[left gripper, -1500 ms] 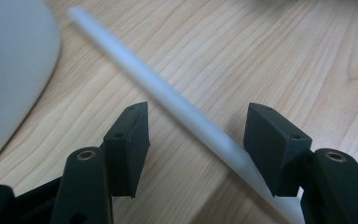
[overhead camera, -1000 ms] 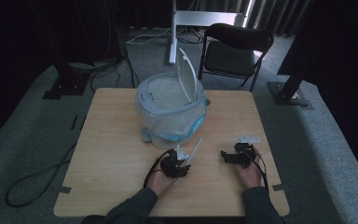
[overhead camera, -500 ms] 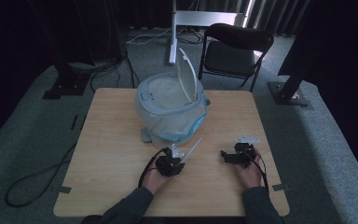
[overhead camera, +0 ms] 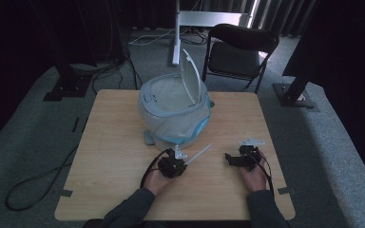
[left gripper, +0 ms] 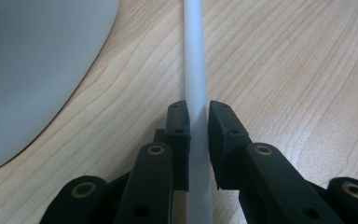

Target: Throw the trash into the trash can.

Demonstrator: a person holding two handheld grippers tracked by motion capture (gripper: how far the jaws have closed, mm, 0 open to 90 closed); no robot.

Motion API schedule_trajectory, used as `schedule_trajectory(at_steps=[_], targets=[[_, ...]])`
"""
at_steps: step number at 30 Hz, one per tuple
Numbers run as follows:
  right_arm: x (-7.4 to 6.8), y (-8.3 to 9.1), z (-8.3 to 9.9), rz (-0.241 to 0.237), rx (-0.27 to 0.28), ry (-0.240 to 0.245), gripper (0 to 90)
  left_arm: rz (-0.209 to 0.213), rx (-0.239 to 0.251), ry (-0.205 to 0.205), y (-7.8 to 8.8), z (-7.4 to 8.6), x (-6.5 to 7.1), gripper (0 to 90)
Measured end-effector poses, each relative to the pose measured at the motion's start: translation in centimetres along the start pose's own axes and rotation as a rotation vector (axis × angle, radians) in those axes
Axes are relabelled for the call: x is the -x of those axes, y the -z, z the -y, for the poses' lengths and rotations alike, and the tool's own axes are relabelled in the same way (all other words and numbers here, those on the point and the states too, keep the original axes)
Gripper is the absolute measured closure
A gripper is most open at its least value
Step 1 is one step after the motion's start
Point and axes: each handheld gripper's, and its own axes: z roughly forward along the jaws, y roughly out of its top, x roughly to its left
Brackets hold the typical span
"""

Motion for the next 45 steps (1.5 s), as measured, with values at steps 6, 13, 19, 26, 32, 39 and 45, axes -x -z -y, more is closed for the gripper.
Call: schedule_trajectory(at_steps=[6,13,19,26,32,39,45], targets=[[0.0,0.0,0.0,0.000,0.000,0.000,12.1,0.007,0.013,-0.008,0.2,-0.1,0.1,78.6],[0.0,0.0,0.0,0.000,0.000,0.000,12.1,0.010,0.036,-0.019,0.8,-0.4,0.2,78.6],[0.0,0.0,0.0,0.000,0.000,0.000,12.1,0.017,0.051,-0.020,1.2,-0.6,0.2,78.6],[0.0,0.0,0.0,0.000,0.000,0.000,12.1,0.031,0.086,-0.034,2.1,-1.0,0.3,78.6],[0.0,0.0,0.0,0.000,0.000,0.001,12.1,0.035,0.117,-0.040,2.9,-1.4,0.2,78.6],[0.0,0.0,0.0,0.000,-0.001,0.000,12.1,0.041,0.153,-0.049,4.0,-1.9,0.4,78.6],[0.0,0.0,0.0,0.000,-0.001,0.000,12.1,0.048,0.183,-0.066,5.0,-2.5,0.5,78.7]])
